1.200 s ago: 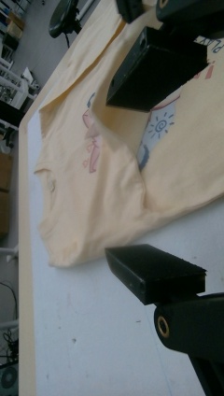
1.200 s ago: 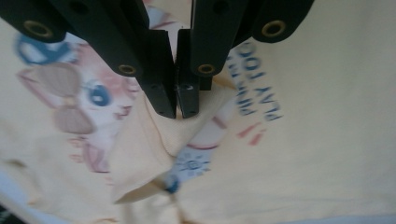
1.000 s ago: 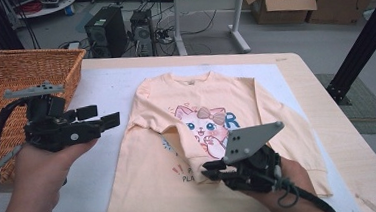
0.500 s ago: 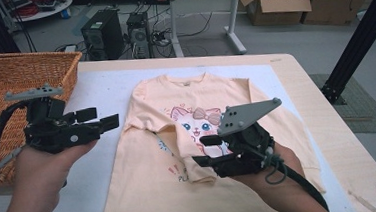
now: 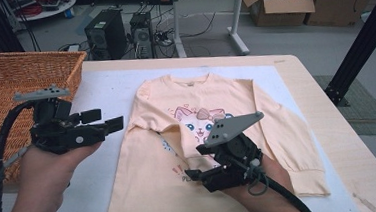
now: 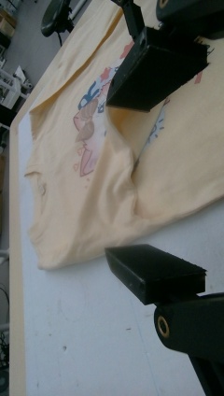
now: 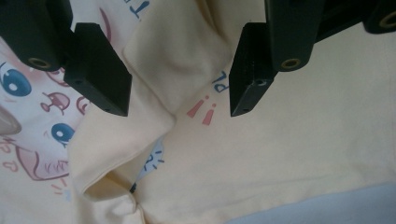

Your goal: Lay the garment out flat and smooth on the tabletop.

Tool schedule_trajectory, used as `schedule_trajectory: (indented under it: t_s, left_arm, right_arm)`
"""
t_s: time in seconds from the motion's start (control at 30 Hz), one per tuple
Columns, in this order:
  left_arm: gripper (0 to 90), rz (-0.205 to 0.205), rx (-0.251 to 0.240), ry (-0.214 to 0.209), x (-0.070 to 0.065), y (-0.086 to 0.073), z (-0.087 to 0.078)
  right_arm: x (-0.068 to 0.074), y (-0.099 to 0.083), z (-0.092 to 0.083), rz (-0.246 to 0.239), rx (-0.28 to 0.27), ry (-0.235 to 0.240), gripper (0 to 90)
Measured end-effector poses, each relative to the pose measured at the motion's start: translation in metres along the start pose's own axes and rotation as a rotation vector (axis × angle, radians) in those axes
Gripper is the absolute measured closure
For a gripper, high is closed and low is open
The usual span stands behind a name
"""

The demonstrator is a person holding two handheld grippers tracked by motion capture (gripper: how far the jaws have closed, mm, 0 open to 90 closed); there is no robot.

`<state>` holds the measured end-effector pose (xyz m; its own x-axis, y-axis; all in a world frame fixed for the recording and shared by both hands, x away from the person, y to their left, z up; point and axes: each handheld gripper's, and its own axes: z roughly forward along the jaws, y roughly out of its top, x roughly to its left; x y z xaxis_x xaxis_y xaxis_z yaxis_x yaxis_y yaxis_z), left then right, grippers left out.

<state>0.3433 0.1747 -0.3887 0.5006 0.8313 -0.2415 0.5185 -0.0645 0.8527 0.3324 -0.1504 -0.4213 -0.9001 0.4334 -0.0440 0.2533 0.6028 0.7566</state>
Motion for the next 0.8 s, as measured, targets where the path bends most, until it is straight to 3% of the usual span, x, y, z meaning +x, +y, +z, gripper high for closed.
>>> schedule_trajectory:
  t_s: [0.07, 0.13, 0.2, 0.23, 0.3, 0.47, 0.57, 0.7, 0.8]
  left_arm:
    - [24.0, 0.0, 0.001, 0.003, 0.001, 0.0, -0.001]
    - [24.0, -0.001, 0.001, 0.005, 0.001, 0.0, -0.002]
    - [24.0, -0.004, 0.001, 0.007, 0.002, 0.0, -0.002]
    - [24.0, -0.004, 0.002, 0.007, 0.002, -0.001, -0.002]
    - [24.0, -0.001, 0.004, 0.007, 0.002, -0.001, -0.003]
    - [24.0, -0.007, 0.005, 0.011, 0.005, -0.003, -0.003]
    - [24.0, -0.011, -0.001, 0.008, 0.005, -0.002, -0.004]
    - [24.0, -0.01, -0.004, 0.007, 0.004, -0.002, -0.006]
    - [24.0, -0.01, -0.007, 0.006, 0.002, -0.002, -0.008]
  right_arm:
    - [0.0, 0.002, 0.002, 0.011, -0.01, -0.004, 39.9]
    - [0.0, 0.002, 0.008, 0.008, 0.017, -0.018, 44.6]
    - [0.0, -0.002, 0.018, -0.011, 0.077, -0.027, 61.8]
    - [0.0, -0.006, 0.02, -0.024, 0.068, -0.041, 73.2]
    - [-0.002, -0.008, 0.015, -0.027, 0.041, -0.045, 82.4]
    - [-0.012, -0.009, -0.004, -0.011, -0.018, -0.049, 84.5]
    - [-0.014, -0.005, -0.016, -0.029, -0.048, -0.046, 84.5]
    - [-0.005, 0.003, -0.025, -0.077, -0.071, -0.02, 84.2]
    - [0.008, 0.006, -0.02, -0.128, -0.053, 0.01, 83.3]
